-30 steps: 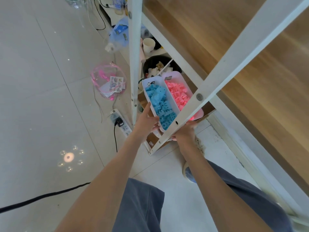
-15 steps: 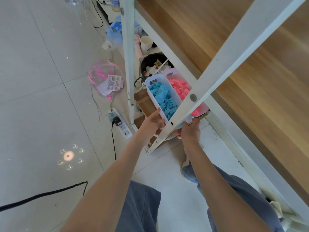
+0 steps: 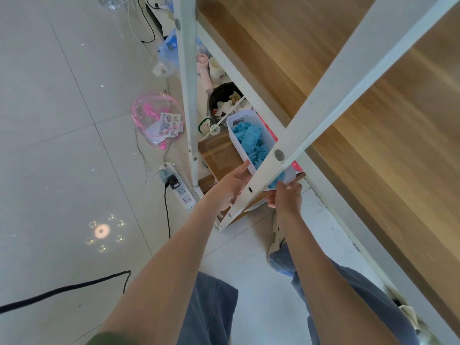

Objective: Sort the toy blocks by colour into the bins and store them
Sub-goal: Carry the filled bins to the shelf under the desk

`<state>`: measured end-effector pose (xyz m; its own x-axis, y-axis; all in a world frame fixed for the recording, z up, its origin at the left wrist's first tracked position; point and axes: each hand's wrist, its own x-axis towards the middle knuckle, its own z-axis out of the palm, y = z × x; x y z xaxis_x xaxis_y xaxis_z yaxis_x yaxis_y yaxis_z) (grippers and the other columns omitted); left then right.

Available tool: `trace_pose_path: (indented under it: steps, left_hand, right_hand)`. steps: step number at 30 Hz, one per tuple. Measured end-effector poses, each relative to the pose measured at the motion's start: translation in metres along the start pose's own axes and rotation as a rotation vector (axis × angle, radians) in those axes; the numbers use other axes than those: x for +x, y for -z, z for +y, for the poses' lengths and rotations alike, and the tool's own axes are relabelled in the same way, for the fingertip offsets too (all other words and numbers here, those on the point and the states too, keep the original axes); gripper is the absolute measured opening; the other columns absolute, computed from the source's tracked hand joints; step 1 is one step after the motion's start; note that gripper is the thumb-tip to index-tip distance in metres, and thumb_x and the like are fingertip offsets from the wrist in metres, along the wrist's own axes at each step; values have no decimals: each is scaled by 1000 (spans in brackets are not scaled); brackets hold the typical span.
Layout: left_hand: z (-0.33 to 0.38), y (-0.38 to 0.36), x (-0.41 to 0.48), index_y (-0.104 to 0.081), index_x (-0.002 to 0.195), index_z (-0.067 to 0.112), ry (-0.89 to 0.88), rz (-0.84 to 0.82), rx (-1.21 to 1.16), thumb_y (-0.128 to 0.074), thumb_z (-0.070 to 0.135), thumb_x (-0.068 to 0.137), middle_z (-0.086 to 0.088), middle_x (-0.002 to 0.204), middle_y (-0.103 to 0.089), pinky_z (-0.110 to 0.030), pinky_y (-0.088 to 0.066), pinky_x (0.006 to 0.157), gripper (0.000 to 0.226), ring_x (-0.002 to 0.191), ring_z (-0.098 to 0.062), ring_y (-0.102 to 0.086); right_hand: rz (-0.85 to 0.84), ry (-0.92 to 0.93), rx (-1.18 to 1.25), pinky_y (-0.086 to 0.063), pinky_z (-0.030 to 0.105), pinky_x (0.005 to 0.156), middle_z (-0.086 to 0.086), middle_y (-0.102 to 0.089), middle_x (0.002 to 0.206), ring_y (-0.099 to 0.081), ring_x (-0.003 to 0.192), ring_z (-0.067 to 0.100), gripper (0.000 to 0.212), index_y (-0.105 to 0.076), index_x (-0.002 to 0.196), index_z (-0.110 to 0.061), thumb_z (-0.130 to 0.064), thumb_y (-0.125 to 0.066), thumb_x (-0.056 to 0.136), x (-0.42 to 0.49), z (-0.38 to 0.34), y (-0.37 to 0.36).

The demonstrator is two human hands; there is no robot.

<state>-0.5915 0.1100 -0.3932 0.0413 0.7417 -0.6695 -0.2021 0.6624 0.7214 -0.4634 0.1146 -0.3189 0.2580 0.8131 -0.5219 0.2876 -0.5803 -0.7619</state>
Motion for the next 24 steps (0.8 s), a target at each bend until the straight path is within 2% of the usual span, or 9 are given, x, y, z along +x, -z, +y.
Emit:
trace_pose_path:
  steps: [2,4,5,7,13,17,20,22,24]
  left_hand:
    - [-2,-1,-7,-53,130,21,-58,94,17,-54,14,94,3,114,-65,-42,-49,93,37,101,-26,-60]
    - [-7,-1,-15,-60,119,19,-138,246,18,-48,7,94,4,101,-67,-38,-54,86,30,96,-20,-64]
    - [-9,-2,-20,-61,115,19,-153,318,41,-45,6,94,4,97,-67,-37,-56,83,29,92,-18,-65]
    - [-13,-3,-31,-61,109,18,-133,412,64,-44,6,92,4,94,-65,-37,-56,83,27,86,-15,-64]
    - [-18,-4,-69,-63,107,25,-141,363,147,-44,7,84,4,108,-64,-42,-51,94,35,104,-20,-60]
    - [-10,-9,-105,-62,102,23,-190,383,127,-45,4,85,2,99,-64,-41,-52,93,31,97,-19,-62]
    - [-6,-15,-139,-60,104,21,-227,369,145,-48,5,88,-1,96,-64,-38,-54,90,26,87,-17,-63]
    - [-5,-21,-158,-60,107,20,-248,345,161,-51,7,89,-2,97,-63,-34,-54,87,23,81,-13,-61]
    - [-3,-29,-175,-60,108,18,-267,327,175,-51,7,91,-1,97,-62,-32,-53,86,23,81,-12,-61]
  right_hand:
    - [-10,-1,-14,-54,41,80,15,-60,81,-57,70,24,24,-41,73,-22,-20,-45,97,-4,4,-2]
    - [0,-14,-12,-58,40,77,15,-65,87,-61,66,20,8,-43,90,-18,-21,-45,97,-8,11,-4]
    - [-3,-24,-8,-59,37,72,16,-66,90,-61,63,18,9,-43,103,-17,-22,-46,97,-12,15,-5]
    - [-28,-46,-15,-57,26,58,15,-67,89,-60,59,14,29,-36,123,-14,-23,-46,97,-19,22,-5]
    - [-59,-12,-135,-43,13,41,10,-65,102,-60,63,11,30,-41,127,-15,-17,-42,97,-46,23,2]
    - [-101,59,-227,-39,13,44,8,-66,105,-58,65,8,36,-41,132,-17,-19,-42,96,-71,16,12]
    - [-124,95,-261,-42,16,47,7,-64,104,-56,65,8,25,-48,121,-15,-19,-42,97,-92,11,22]
    - [-160,134,-256,-57,28,65,9,-64,100,-61,72,14,17,-54,109,-11,-16,-44,96,-103,11,27]
    - [-192,164,-253,-57,36,82,11,-64,96,-63,78,19,12,-56,100,-11,-13,-45,95,-115,10,32]
